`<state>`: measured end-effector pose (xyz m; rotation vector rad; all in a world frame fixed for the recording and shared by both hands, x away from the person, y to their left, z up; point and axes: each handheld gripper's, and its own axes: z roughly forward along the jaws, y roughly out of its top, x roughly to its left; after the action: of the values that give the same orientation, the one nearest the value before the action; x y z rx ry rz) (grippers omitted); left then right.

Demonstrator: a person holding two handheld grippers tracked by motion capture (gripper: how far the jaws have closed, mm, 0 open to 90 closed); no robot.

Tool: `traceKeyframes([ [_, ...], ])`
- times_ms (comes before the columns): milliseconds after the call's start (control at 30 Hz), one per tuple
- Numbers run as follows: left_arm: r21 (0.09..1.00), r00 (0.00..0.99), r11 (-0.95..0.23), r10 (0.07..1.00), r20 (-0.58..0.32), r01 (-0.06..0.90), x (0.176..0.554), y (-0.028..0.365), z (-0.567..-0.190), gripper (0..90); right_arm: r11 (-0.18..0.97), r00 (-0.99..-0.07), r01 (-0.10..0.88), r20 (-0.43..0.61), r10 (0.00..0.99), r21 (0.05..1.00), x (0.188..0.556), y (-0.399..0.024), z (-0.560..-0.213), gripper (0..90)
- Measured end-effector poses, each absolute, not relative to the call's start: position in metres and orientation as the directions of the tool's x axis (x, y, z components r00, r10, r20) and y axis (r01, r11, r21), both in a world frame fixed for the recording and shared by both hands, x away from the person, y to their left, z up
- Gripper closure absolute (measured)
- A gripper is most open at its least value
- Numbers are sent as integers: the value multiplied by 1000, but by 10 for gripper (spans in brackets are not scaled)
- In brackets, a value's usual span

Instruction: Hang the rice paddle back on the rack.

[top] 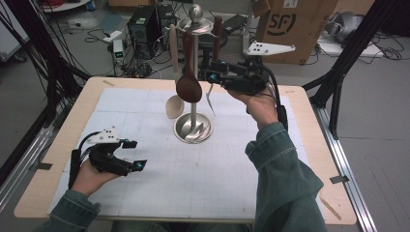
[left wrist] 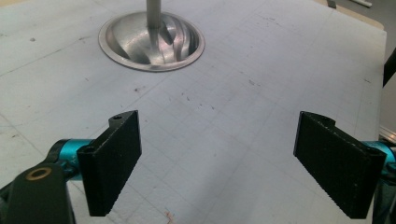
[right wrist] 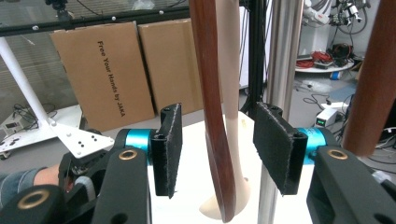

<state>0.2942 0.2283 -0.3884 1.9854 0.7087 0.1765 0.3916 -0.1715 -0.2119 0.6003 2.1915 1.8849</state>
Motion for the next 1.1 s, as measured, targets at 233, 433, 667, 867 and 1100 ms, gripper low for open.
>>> traceKeyframes([
  [233, 846, 819, -346, 549, -169, 406, 295, 229, -388, 155, 116, -893, 205, 137, 429, 972, 390, -177, -222, 467],
  [433, 846, 817, -344, 552, -169, 407, 296, 230, -388, 152, 110, -896, 198, 135, 423, 974, 386, -178, -225, 452],
  [667, 847, 814, -337, 554, -175, 411, 295, 229, -388, 149, 107, -889, 224, 158, 429, 969, 383, -184, -242, 421],
  [867, 847, 816, -339, 552, -174, 410, 296, 230, -388, 148, 115, -882, 233, 160, 443, 966, 380, -189, -253, 384],
  [1100, 845, 817, -344, 551, -171, 409, 296, 230, -388, 146, 114, -877, 250, 175, 448, 961, 373, -194, -264, 362],
])
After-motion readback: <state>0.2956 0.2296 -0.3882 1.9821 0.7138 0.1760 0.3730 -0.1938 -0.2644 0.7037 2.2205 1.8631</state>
